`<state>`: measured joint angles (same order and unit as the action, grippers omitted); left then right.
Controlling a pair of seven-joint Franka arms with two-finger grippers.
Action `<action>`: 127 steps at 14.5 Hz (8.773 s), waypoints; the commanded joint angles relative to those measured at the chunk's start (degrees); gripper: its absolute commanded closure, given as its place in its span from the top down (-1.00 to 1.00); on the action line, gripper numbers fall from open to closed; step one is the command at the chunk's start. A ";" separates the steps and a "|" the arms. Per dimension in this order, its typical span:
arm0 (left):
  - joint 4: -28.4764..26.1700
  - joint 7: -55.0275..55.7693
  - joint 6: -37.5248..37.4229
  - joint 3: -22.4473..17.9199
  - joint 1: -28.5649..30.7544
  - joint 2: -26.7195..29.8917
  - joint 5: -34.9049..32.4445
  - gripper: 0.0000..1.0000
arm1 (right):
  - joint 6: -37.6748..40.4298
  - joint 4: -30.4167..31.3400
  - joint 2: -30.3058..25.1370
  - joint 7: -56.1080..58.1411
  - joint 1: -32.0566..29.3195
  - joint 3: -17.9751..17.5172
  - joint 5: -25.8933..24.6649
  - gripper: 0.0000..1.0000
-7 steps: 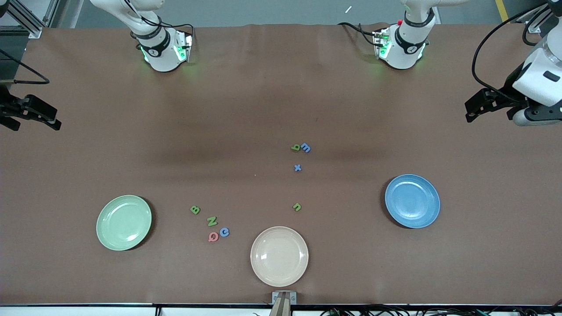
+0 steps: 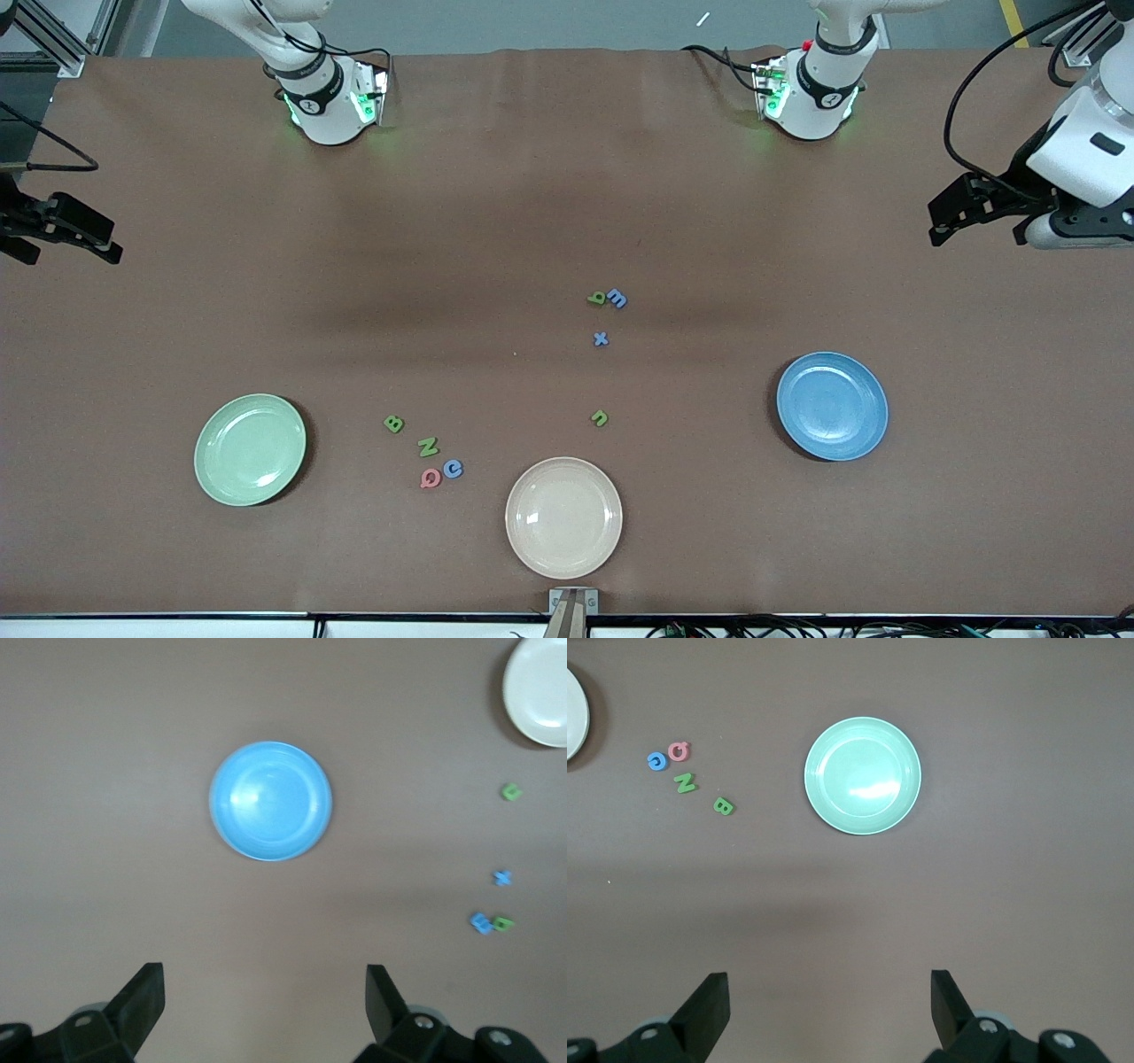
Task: Sort upper and lower case letters into plates
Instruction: 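Move the left gripper toward the blue e while the right gripper reaches the B, then grasp the blue e with the left gripper while the right gripper grasps the B, then place the e on the blue plate while the right gripper places the B, then grasp the green N with the right gripper while the left gripper returns, then carry the N to the green plate while the left gripper grasps the x, then carry the blue x to the blue plate while the right gripper returns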
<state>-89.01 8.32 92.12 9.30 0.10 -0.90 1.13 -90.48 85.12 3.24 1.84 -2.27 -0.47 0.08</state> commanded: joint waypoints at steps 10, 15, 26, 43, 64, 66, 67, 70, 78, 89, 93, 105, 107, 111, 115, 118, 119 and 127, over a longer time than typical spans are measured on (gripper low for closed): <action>-9.16 33.57 29.49 2.65 -19.17 -24.92 -3.33 0.95 | -19.10 -0.92 24.94 -12.36 9.81 -0.94 2.99 1.00; -13.03 54.21 42.43 2.56 -25.76 -32.66 -6.65 0.83 | -31.66 -0.92 34.88 -21.52 14.13 -0.94 2.73 1.00; -19.19 77.09 51.58 2.56 -31.22 -34.78 -8.60 0.39 | -43.73 -0.65 44.92 -21.97 16.24 -0.94 2.65 1.00; -16.74 77.92 50.44 -6.21 -31.84 -31.45 -11.49 -1.00 | -41.54 -3.18 43.69 -17.51 14.93 -0.15 -2.44 -0.83; -5.74 34.55 43.05 -6.14 -10.90 -37.60 -16.42 1.00 | -37.83 -9.79 44.74 -9.46 13.24 1.26 -4.66 0.83; -5.65 38.41 43.05 -3.95 -14.24 -37.60 -16.77 0.99 | -43.34 -9.62 45.36 -14.04 15.62 1.26 -3.52 0.83; -5.48 40.61 43.14 -3.59 -17.13 -37.86 -16.78 0.97 | -45.99 -9.10 45.88 -15.54 16.50 1.26 -3.25 0.83; -3.11 49.04 43.23 -3.59 -23.99 -39.79 -16.51 0.95 | -49.44 -8.83 48.34 -18.89 19.13 1.17 -0.97 0.84; -0.04 53.19 43.67 -3.59 -36.13 -44.44 -16.34 0.67 | -50.76 -7.60 50.37 -18.98 23.10 1.17 0.97 0.51; 4.10 54.69 40.07 -3.59 -39.39 -47.00 -12.75 0.27 | -43.84 -8.91 47.91 -10.33 17.58 1.43 -0.70 -0.92; 3.93 54.78 38.40 -3.59 -39.65 -46.74 -7.55 0.19 | -39.34 -11.20 47.21 6.99 9.84 1.26 -0.43 -0.91; 4.10 54.43 37.96 -3.94 -38.78 -46.74 -7.46 -0.24 | -40.13 -10.76 46.94 9.73 8.49 1.17 2.73 0.71; 4.28 54.43 37.96 -3.94 -37.99 -47.00 -7.20 -0.65 | -40.21 -10.76 46.94 -0.73 12.18 1.17 2.55 0.71; 4.36 54.25 36.39 -4.38 -36.76 -44.72 -5.08 -1.00 | -46.52 -10.76 47.90 -19.64 19.04 1.34 2.12 0.71; 6.74 52.51 30.85 -4.56 -29.22 -38.93 -5.96 -0.99 | -47.77 -11.20 48.87 -36.87 22.83 1.61 1.85 0.66; 6.21 42.60 25.41 -4.65 -21.76 -36.46 -6.40 -0.98 | -48.38 -12.34 49.84 -37.27 23.10 2.40 -2.34 0.66; 5.86 39.69 23.91 -4.64 -18.85 -35.76 -6.67 -0.98 | -49.87 -12.52 50.71 -35.61 22.75 2.40 -5.67 0.66; 3.22 25.78 23.80 -4.56 -4.24 -40.22 -6.67 -0.69 | -56.12 -15.85 55.90 -34.71 22.48 2.40 -9.05 0.61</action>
<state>-85.79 34.78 115.45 4.21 -4.66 -39.59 -5.00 -146.82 71.82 57.70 -33.04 20.35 2.19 -8.04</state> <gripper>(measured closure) 0.736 0.189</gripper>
